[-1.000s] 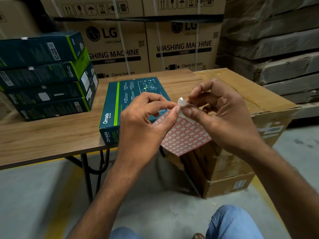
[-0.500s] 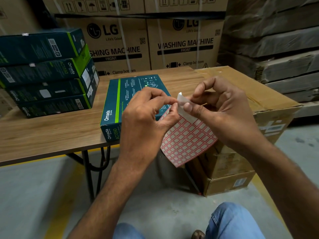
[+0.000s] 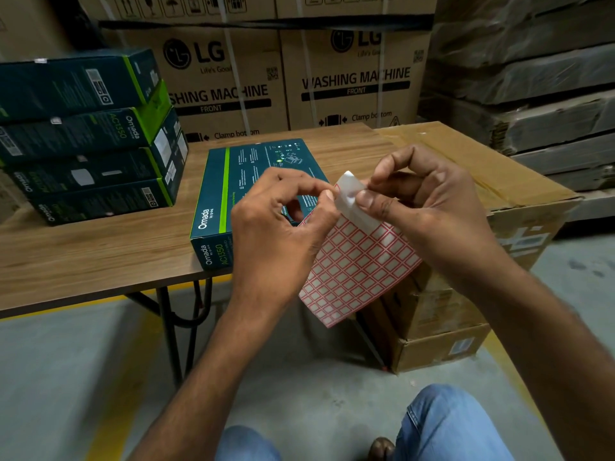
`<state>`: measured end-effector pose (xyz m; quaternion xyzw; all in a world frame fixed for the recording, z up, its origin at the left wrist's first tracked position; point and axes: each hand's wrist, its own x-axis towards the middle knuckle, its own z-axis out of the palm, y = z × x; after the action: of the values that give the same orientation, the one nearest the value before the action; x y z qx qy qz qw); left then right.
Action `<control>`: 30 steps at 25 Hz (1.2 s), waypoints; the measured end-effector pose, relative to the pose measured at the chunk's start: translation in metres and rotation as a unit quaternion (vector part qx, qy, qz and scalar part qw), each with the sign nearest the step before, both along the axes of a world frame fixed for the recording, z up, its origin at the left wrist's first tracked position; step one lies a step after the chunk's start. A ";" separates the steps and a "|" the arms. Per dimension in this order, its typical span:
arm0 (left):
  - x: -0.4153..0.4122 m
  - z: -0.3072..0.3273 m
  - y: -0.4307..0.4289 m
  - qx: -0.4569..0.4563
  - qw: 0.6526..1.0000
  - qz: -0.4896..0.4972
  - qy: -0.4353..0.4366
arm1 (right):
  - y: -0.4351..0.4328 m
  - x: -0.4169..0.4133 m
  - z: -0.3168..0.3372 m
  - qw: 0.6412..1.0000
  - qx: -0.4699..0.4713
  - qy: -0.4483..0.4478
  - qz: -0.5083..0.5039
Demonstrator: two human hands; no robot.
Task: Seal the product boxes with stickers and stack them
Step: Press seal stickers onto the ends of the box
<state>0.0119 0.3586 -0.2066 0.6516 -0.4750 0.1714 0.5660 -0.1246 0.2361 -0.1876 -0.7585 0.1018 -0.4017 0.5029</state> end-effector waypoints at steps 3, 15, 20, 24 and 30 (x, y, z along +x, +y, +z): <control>-0.002 0.001 0.001 0.004 1.000 -0.014 0.016 | -0.003 0.001 -0.002 1.000 0.002 -0.008 0.001; 0.002 0.003 0.002 -0.005 0.999 -0.042 -0.032 | -0.009 -0.001 -0.003 0.999 -0.013 -0.019 0.040; 0.002 0.002 0.002 0.003 0.998 -0.033 -0.045 | -0.008 -0.003 -0.001 0.999 -0.010 -0.021 0.030; -0.001 0.004 0.001 0.007 0.999 -0.047 0.018 | -0.009 -0.003 -0.002 1.000 -0.021 -0.003 -0.004; 0.000 0.003 -0.006 0.007 0.984 -0.055 0.168 | -0.017 -0.005 -0.004 0.999 0.001 0.037 -0.036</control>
<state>0.0119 0.3526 -0.2035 0.6483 -0.4094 0.0249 0.6414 -0.1295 0.2193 -0.1913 -0.7685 0.1479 -0.3907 0.4846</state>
